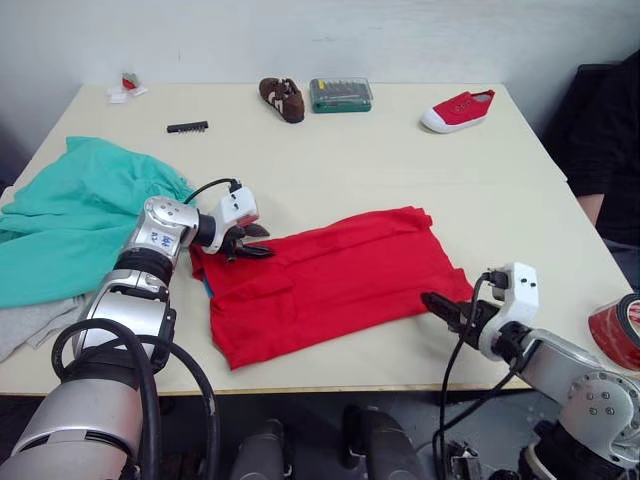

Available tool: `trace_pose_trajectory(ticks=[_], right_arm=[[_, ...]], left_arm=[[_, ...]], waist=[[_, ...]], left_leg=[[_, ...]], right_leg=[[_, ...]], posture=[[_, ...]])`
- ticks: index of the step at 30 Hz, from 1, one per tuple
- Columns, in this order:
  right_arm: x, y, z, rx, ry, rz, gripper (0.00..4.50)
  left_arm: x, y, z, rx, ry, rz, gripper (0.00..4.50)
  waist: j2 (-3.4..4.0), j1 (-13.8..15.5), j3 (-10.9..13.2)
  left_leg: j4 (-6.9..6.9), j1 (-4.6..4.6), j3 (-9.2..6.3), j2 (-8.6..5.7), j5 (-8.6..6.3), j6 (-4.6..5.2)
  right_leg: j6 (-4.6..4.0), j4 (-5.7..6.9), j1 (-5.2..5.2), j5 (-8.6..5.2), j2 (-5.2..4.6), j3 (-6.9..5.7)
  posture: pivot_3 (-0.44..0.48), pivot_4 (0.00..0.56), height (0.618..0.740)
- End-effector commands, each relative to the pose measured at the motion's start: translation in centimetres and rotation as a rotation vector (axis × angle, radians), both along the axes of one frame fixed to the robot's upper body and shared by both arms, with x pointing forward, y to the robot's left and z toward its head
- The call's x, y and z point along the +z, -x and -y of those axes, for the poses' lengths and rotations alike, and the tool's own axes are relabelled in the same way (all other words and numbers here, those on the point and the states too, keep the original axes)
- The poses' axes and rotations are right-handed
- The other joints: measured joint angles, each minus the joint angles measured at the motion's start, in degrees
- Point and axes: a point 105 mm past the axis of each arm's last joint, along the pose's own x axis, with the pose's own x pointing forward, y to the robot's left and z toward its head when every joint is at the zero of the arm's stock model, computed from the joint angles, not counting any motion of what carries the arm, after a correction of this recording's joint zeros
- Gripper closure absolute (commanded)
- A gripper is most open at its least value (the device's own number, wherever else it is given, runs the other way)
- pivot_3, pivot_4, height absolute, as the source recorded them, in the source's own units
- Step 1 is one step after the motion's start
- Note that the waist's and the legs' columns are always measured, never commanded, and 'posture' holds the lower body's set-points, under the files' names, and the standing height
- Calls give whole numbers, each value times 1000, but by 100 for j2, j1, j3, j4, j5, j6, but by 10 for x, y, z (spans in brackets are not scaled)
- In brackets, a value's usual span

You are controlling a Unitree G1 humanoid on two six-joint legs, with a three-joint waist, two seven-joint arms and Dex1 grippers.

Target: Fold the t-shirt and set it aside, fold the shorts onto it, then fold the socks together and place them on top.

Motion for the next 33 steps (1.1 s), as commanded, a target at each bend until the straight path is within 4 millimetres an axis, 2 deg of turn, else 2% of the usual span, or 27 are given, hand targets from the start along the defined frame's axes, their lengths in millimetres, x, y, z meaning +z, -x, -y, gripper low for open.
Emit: trace_pose_trajectory(ticks=[1,4,10,12,15,19,22,26,29,33], right_arm=[[-16,0,-10,6,-61,-85,912],[-18,-3,-7,-39,-81,-105,1938],[-14,-6,-9,15,-52,-108,3946],[-8,-13,-6,46,-23,-101,4477],[2,-29,2,51,-19,-97,4477],[20,-52,6,52,-56,-82,4477],[33,-73,4,106,2,-70,4477],[37,-102,1,153,87,-64,4477],[40,-119,-14,241,111,-48,4477],[32,-137,-19,308,206,-42,4477]], left_arm=[[7,-1,0,-19,-4,35,3549],[7,0,-1,-21,0,32,4434],[3,5,-8,-38,-15,23,4500],[-1,12,-13,-49,21,-27,4500],[0,22,-21,-76,75,-73,4500],[4,20,-32,-5,102,-58,4500],[9,21,-41,58,167,-71,4500],[11,26,-40,132,271,-104,4500],[5,49,-30,88,306,-126,4500],[0,64,-26,151,336,-127,4500]], waist=[[-3,-13,-2],[-5,-72,-3],[-4,-132,-3],[-4,-136,-3],[-3,-180,-2],[7,-158,4],[19,-152,11],[19,-147,11],[23,-176,14],[23,-186,14]], left_leg=[[0,0,-1,0,0,0],[0,-1,-2,6,0,-1],[-5,-1,-2,10,-1,-3],[-6,-1,0,11,0,-2],[-5,2,8,11,-1,-2],[-4,-3,6,12,1,-3],[-4,-10,10,10,3,-7],[-3,-16,18,3,8,-15],[-3,-18,24,3,9,-17],[0,-19,24,5,11,-20]], right_leg=[[0,0,0,0,0,0],[0,2,0,0,2,-1],[-1,14,1,0,10,-1],[-1,13,0,0,10,0],[-1,13,0,0,11,8],[-2,16,-6,-1,11,6],[-2,18,-11,-1,11,8],[1,10,-15,0,6,15],[4,3,-15,1,6,21],[6,0,-14,2,6,21]], posture=[[0,150,740],[0,150,740],[0,150,740],[0,150,740],[0,150,740],[0,150,740],[0,150,740],[0,150,740],[0,150,740],[0,150,740]])
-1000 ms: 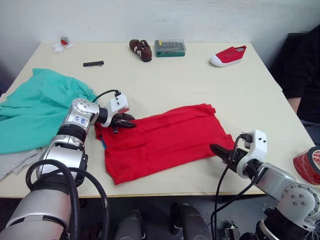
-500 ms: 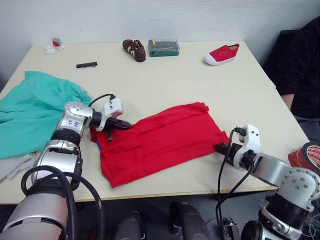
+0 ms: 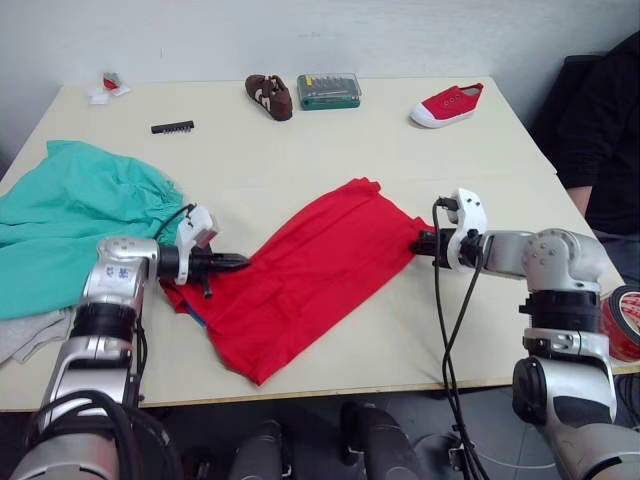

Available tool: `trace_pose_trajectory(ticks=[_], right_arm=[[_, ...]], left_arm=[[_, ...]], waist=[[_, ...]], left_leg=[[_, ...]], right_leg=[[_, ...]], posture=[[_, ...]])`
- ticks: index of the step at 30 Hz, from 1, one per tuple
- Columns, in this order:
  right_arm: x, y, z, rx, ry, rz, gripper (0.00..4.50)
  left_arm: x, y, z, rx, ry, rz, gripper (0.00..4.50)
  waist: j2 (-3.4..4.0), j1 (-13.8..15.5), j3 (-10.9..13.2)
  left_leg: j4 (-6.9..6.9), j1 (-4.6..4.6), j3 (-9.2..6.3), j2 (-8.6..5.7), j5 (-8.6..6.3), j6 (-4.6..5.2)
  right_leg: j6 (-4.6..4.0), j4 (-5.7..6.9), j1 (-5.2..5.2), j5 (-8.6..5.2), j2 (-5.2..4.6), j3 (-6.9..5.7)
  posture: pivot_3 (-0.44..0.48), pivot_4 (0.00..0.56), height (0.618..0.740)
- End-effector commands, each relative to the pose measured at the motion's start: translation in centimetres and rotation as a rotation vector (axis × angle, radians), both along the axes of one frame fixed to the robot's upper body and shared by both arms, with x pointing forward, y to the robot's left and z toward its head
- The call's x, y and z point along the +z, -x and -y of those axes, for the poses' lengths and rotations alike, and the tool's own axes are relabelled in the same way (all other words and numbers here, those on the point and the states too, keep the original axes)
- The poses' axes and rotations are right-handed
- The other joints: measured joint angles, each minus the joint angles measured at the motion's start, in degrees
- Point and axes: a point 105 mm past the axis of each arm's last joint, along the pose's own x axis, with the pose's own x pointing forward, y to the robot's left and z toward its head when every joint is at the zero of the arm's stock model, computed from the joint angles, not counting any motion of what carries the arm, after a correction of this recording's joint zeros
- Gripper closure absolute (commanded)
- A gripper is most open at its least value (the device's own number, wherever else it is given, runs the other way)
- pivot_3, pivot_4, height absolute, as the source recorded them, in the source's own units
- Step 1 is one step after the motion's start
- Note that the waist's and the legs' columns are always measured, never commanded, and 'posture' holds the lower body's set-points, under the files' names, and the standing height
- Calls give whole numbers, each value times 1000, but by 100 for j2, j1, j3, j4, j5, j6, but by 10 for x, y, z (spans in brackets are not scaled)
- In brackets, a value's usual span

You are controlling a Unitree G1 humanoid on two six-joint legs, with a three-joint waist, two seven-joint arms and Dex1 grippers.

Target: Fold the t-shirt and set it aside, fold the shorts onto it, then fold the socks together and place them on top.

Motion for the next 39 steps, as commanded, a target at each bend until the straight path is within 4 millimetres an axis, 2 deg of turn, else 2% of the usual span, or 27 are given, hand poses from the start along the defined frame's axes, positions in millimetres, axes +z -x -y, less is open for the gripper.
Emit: trace_pose_trajectory(ticks=[1,6,12,18,21,22,23,27,30,32,36,39], right_arm=[[-2,-16,0,54,79,44,4477],[3,-38,5,43,104,86,4477],[28,-60,5,22,127,207,4477],[34,-62,-5,97,160,252,4477],[37,-57,-8,169,151,250,4477],[37,-54,-9,195,142,243,4098],[38,-51,-9,215,135,237,3902],[41,-28,-8,286,109,215,2491],[40,18,-17,386,58,170,1404],[33,48,-22,429,38,119,760],[11,87,-30,441,15,14,760],[2,101,-42,455,-61,-8,760]], left_arm=[[14,7,2,56,31,43,4500],[9,20,-4,156,58,20,4500],[8,43,3,232,126,-12,4500],[10,42,8,281,163,-54,4500],[12,36,7,277,169,-66,4500],[14,34,7,269,169,-69,4069],[15,33,7,261,170,-71,3874],[25,30,6,187,169,-83,2578],[38,25,6,82,96,-54,1612],[52,12,6,63,89,-37,1049],[66,-18,18,49,91,-27,1049],[60,-41,32,60,73,-31,1049]], waist=[[0,0,0],[0,-27,0],[7,-64,4],[8,-50,5],[8,-53,5],[10,-54,6],[10,-53,6],[10,-30,6],[11,63,7],[16,101,9],[19,137,11],[18,165,10]], left_leg=[[1,5,-1,0,2,-3],[1,23,-5,3,11,-13],[-7,20,-10,5,15,-28],[-9,17,-13,4,15,-31],[-9,16,-14,4,15,-32],[-9,17,-14,5,15,-33],[-9,16,-14,5,16,-34],[-11,13,-19,8,14,-38],[-12,6,-30,9,10,-44],[-13,-1,-35,10,10,-45],[-3,2,-34,2,9,-41],[-3,13,-30,-4,8,-36]], right_leg=[[1,2,3,1,0,0],[0,12,15,2,-3,0],[-4,11,12,1,-4,-2],[-5,7,12,1,-5,-4],[-5,6,12,1,-5,-5],[-5,7,12,1,-4,-5],[-5,7,12,1,-4,-6],[-7,3,11,0,-2,-10],[-11,-4,9,-3,-1,-20],[-16,-5,4,-5,-2,-26],[-12,-12,7,-3,-10,-26],[-12,-9,12,-3,-15,-24]], posture=[[0,150,740],[0,150,740],[0,150,740],[0,150,740],[0,150,740],[0,150,740],[0,150,740],[0,150,740],[0,150,740],[0,150,740],[0,150,740],[0,150,740]])
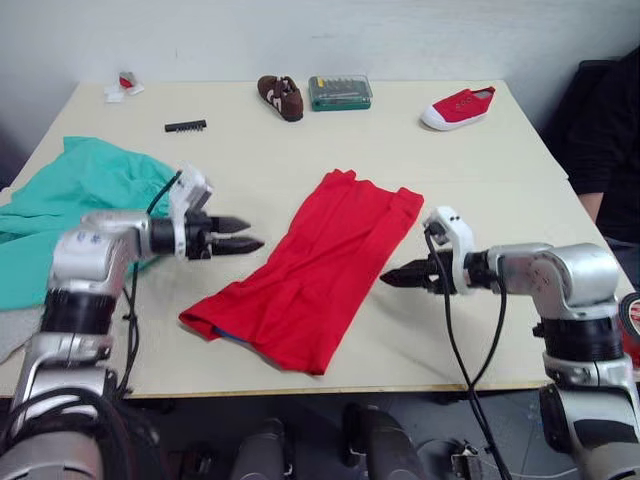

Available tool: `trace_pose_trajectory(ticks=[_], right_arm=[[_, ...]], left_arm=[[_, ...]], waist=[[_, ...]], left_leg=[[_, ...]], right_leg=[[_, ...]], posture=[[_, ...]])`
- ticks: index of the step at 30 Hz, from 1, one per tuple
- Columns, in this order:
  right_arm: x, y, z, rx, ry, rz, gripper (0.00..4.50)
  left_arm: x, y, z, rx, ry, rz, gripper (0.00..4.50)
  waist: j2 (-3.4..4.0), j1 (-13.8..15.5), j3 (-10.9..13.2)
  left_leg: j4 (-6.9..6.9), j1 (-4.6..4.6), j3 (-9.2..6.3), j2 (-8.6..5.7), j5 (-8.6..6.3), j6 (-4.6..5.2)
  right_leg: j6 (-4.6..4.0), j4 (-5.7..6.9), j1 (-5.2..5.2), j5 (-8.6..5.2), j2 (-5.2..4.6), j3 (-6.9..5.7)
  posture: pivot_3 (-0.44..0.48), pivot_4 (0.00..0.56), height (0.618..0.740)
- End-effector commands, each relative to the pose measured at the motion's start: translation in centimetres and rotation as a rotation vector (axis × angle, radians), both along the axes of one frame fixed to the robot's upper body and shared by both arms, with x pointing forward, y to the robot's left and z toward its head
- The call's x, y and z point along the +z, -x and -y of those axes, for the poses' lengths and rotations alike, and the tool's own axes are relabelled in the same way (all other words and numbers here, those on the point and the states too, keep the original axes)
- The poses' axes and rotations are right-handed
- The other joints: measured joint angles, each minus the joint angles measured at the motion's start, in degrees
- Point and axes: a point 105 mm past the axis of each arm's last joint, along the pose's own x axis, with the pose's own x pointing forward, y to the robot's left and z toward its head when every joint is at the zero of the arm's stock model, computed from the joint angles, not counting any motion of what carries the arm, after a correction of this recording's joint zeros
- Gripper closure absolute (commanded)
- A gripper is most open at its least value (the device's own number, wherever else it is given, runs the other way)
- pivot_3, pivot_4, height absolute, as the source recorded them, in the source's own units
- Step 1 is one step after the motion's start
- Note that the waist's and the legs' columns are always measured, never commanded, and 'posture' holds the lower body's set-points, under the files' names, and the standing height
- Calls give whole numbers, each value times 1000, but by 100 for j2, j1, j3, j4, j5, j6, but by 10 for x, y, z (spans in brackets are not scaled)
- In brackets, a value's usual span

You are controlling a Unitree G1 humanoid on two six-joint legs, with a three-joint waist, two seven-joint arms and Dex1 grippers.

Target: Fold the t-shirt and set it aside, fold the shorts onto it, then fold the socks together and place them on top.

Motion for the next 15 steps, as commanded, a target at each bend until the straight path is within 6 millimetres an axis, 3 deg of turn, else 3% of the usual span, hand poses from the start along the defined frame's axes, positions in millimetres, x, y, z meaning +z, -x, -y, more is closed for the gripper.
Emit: trace_pose_trajectory(ticks=[1,7,13,15], right_arm=[[2,15,-14,28,-74,3,760],[-14,28,-33,51,-106,-33,760],[-29,25,-55,15,-144,-93,760],[-30,24,-62,21,-163,-107,1338]], left_arm=[[-16,-20,10,12,-47,-19,1049],[-38,-46,23,59,-157,23,1049],[-48,-54,37,80,-175,21,1049],[-50,-56,38,89,-187,28,1225]], waist=[[0,9,0],[-1,-25,1],[-14,-46,-7],[-15,-59,-8]], left_leg=[[0,1,1,0,0,1],[-2,-10,13,2,4,6],[0,-3,14,0,4,13],[0,-1,11,1,3,16]], right_leg=[[0,2,-1,0,2,0],[0,21,-12,0,14,2],[4,20,-7,2,11,2],[4,19,-4,2,10,2]], posture=[[0,150,740],[0,150,740],[0,150,740],[0,150,740]])
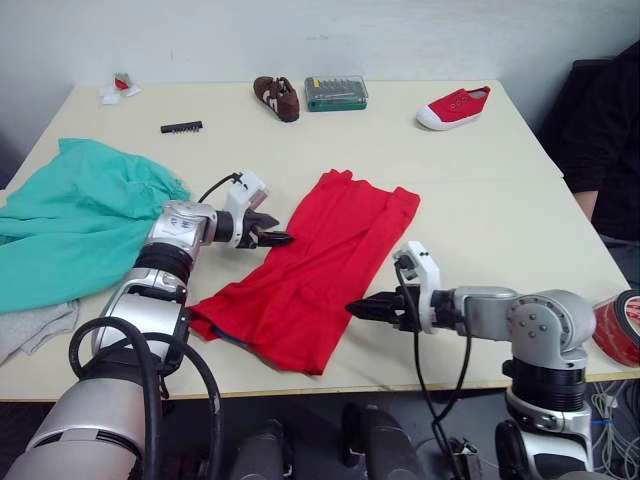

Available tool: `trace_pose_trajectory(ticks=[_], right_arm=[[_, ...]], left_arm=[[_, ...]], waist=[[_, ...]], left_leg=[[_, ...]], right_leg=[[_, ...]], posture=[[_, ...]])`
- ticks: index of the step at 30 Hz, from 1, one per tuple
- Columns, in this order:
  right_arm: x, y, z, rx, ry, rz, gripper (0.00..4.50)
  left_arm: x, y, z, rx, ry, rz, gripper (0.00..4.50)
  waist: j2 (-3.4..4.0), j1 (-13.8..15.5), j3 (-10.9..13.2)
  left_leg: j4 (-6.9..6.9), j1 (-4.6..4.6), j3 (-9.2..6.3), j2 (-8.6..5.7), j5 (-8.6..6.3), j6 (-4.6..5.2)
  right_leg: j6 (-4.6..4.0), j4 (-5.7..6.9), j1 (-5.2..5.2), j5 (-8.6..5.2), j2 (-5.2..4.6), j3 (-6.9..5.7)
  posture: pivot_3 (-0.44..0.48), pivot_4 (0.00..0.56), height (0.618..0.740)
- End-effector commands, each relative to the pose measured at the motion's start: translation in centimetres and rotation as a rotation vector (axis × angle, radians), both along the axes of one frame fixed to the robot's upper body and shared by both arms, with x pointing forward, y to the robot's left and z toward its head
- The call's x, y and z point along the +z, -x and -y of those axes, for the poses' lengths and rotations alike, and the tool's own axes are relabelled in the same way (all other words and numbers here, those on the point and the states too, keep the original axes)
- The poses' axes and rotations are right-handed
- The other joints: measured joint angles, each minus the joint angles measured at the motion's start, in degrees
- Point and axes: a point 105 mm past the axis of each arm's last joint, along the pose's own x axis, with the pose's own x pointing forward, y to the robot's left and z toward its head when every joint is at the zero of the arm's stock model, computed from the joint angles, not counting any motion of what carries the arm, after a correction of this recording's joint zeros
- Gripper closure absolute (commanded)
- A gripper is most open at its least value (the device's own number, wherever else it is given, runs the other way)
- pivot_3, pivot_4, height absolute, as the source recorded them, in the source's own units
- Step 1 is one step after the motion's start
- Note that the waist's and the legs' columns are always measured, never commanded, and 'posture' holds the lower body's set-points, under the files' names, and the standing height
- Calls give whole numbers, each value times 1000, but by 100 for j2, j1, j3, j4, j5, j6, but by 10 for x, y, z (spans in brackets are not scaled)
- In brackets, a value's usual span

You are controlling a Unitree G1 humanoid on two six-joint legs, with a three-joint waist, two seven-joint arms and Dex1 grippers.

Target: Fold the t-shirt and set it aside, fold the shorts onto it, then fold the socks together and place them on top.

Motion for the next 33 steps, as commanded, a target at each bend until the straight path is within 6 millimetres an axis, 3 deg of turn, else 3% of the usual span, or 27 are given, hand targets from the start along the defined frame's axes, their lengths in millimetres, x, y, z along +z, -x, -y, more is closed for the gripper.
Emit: trace_pose_trajectory(ticks=[1,9,11,12,20,27,33], right_arm=[[-8,3,-11,21,-24,-55,1670],[-14,-1,-12,-11,-6,-74,4441],[-12,-2,-11,-13,-8,-66,4500],[-11,-2,-9,-13,-7,-63,4500],[6,-17,20,-7,31,-43,4500],[10,-31,52,85,165,0,4500],[5,-37,63,197,242,25,4500]], left_arm=[[2,-4,2,13,-20,29,1446],[-5,-2,0,10,-26,16,3808],[-5,-2,-1,9,-26,15,4424],[-5,-2,-1,8,-23,15,4470],[-9,3,-5,-9,6,-4,4470],[-5,12,-11,-25,78,-6,4470],[-4,37,-13,22,156,16,4470]], waist=[[0,-13,0],[0,-21,0],[0,-21,0],[0,-21,0],[0,-20,0],[-1,-41,1],[-1,-24,1]], left_leg=[[0,1,0,0,0,0],[-1,-1,1,0,-2,3],[-1,-2,1,0,-2,4],[-1,-2,1,0,-2,4],[0,-4,2,-6,-5,10],[-2,-3,8,-3,-8,13],[0,-3,9,4,-4,7]], right_leg=[[0,1,0,0,0,0],[0,3,0,0,1,0],[0,2,-1,0,2,-1],[0,2,-1,0,2,-1],[3,0,-1,1,-2,0],[3,-8,-1,1,3,0],[5,-8,-1,2,5,7]], posture=[[0,150,740],[0,150,740],[0,150,740],[0,150,740],[0,150,740],[0,150,740],[0,150,740]])
